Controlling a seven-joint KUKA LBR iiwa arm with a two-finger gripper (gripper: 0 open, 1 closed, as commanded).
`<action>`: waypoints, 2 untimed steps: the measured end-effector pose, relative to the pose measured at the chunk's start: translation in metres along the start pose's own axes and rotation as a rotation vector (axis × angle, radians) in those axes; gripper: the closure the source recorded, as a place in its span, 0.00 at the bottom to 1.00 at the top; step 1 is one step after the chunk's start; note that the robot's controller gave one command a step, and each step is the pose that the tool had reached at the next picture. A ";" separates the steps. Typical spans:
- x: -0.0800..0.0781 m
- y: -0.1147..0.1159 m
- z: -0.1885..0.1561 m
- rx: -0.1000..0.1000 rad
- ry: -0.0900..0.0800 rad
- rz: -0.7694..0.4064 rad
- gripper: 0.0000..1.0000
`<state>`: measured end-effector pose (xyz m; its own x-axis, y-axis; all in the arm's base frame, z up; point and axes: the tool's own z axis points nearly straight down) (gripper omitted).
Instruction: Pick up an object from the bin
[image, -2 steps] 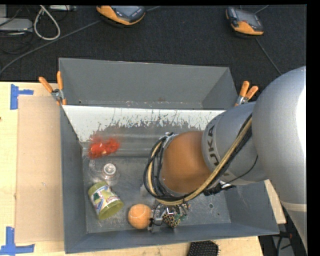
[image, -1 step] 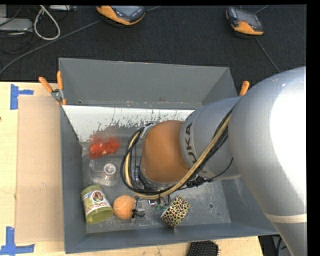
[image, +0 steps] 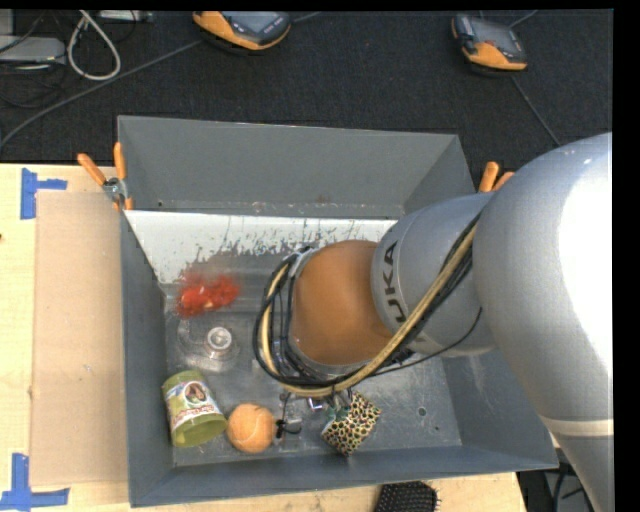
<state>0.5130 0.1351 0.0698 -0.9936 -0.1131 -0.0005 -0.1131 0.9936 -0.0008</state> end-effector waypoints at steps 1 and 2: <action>0.020 0.002 0.000 0.000 0.000 0.045 0.00; 0.018 0.040 0.000 -0.001 -0.004 -0.138 0.00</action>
Offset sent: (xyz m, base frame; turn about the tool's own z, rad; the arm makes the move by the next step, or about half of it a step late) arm -0.0237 0.0488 0.0002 -0.1604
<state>0.4907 0.1727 0.0697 -0.9685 -0.2489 -0.0045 -0.2489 0.9685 -0.0006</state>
